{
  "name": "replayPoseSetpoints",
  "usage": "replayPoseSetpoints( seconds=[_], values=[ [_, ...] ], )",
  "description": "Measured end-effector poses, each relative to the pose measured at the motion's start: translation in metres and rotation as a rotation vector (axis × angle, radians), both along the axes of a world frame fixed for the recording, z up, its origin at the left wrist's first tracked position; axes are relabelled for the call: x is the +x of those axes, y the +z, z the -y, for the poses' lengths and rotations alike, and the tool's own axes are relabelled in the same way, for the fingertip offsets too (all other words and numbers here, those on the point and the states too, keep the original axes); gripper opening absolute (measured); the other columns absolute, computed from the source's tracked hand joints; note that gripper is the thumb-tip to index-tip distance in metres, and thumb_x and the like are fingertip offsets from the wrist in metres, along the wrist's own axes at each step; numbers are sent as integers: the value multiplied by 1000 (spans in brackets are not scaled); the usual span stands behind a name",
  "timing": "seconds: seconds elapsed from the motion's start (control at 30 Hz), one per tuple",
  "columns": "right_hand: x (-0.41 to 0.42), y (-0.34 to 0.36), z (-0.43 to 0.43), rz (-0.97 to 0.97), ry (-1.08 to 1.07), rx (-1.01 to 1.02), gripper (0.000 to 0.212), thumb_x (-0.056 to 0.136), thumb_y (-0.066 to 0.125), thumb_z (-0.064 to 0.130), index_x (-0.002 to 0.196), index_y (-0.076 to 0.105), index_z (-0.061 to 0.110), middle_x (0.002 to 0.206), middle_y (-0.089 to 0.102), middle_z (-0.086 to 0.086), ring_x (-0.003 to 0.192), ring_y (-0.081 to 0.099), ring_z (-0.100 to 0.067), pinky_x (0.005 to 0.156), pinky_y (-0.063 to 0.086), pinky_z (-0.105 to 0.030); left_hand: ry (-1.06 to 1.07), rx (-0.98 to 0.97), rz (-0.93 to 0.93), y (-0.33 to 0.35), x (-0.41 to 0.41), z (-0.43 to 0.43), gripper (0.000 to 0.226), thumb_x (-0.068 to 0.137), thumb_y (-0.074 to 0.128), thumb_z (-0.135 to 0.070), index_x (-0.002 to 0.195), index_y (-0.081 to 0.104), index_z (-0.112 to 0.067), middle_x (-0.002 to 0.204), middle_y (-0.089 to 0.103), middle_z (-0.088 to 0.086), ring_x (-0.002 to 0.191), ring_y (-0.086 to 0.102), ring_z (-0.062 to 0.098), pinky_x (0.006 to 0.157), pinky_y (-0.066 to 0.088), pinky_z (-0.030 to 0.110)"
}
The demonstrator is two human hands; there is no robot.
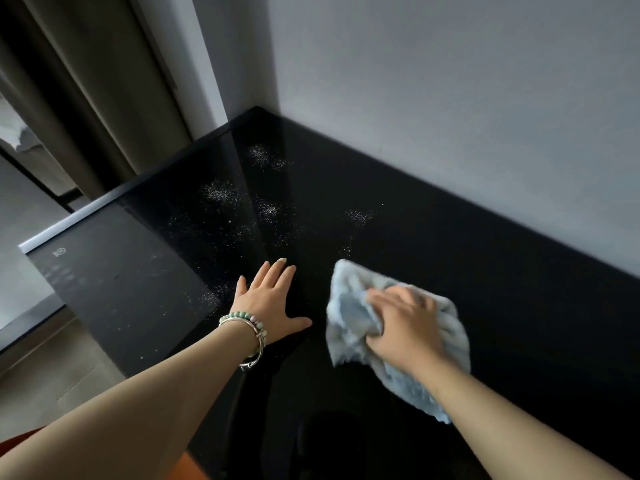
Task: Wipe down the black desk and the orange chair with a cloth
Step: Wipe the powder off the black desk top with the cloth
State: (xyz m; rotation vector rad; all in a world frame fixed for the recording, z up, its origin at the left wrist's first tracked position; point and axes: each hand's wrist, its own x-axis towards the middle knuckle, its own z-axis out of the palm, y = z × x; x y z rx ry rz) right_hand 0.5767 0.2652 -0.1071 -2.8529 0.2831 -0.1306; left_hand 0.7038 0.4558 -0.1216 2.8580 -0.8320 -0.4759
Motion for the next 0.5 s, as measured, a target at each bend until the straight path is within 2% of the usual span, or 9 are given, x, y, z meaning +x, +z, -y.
replayPoseSetpoints(
  seconds=[0.07,0.1,0.17,0.23,0.3,0.4,0.5],
  values=[
    [-9,0,-1,199,183,45,41,55,69,24,95,69,29,99,68,15,97,62,-16,84,31,-34,2,3,-10,0,4,4,105,68,57,-70,147,2,-29,156,-6,-11,144,-6,16,114,3,51],
    [-12,-1,4,274,174,35,43,51,73,20,93,70,25,96,69,13,93,64,-17,83,35,-35,1,4,-10,0,6,5,106,67,58,-71,147,2,-29,156,-6,-11,144,-6,16,113,3,51],
    [-12,-1,20,297,-43,-30,45,51,76,15,96,69,19,98,69,5,97,60,-22,82,43,-43,-6,11,-16,0,9,7,107,66,57,-72,147,1,-29,156,-6,-10,144,-6,17,113,3,52],
    [-9,3,40,123,-368,-69,41,67,69,20,107,63,19,114,63,2,111,51,-25,90,39,-49,2,22,-41,0,11,8,109,66,57,-73,147,0,-28,156,-6,-9,144,-5,18,113,3,53],
    [-1,7,54,-75,-565,-27,39,77,57,29,115,54,21,128,52,1,121,40,-26,96,32,-51,10,41,-60,0,11,9,111,65,58,-74,147,0,-27,156,-5,-8,144,-4,19,113,3,53],
    [11,8,60,-206,-605,-10,42,79,55,35,118,47,23,132,46,0,125,34,-27,97,30,-53,8,58,-53,-2,9,10,113,63,59,-74,147,1,-26,156,-4,-7,144,-5,19,114,5,54],
    [23,6,47,-207,-485,-35,36,80,50,34,115,49,27,124,51,4,121,38,-24,98,31,-49,16,56,-56,-2,10,11,114,62,60,-74,147,2,-25,156,-2,-7,144,-5,19,114,5,53]
  ],
)
